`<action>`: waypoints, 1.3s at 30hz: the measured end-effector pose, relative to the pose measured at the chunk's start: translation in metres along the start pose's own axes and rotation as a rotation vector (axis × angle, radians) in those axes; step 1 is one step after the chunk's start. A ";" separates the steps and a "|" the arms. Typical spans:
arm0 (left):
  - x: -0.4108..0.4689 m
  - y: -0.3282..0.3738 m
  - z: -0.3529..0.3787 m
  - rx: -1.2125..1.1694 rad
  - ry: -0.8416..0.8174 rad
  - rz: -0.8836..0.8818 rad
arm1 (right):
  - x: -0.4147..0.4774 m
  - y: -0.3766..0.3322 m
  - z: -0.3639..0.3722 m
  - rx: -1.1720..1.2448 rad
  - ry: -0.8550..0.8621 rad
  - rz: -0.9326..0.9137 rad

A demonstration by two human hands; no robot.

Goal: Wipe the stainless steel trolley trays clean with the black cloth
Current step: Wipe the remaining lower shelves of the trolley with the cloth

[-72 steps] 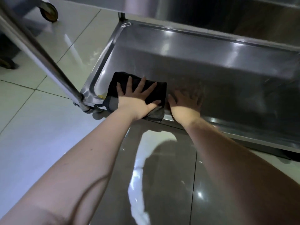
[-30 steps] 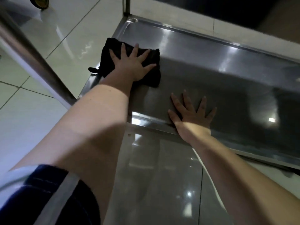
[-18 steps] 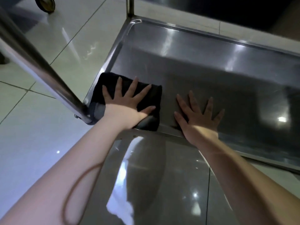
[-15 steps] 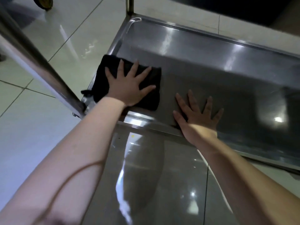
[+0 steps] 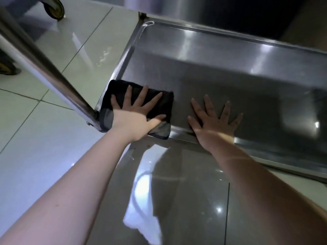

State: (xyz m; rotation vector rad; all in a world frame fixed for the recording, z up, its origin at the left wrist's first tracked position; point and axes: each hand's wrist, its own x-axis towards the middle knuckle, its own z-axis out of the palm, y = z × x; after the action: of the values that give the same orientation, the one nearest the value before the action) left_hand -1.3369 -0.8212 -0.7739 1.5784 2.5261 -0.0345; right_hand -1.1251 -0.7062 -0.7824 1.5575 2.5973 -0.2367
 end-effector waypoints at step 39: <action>-0.021 0.152 -0.010 0.050 -0.163 -0.135 | -0.033 0.185 -0.030 0.069 -0.149 0.132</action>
State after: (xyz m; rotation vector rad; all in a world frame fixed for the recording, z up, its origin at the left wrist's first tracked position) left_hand -1.1932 -0.7722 -0.7509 1.3586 2.5168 -0.2343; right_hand -0.9464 -0.6432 -0.7619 1.6572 2.3878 -0.4169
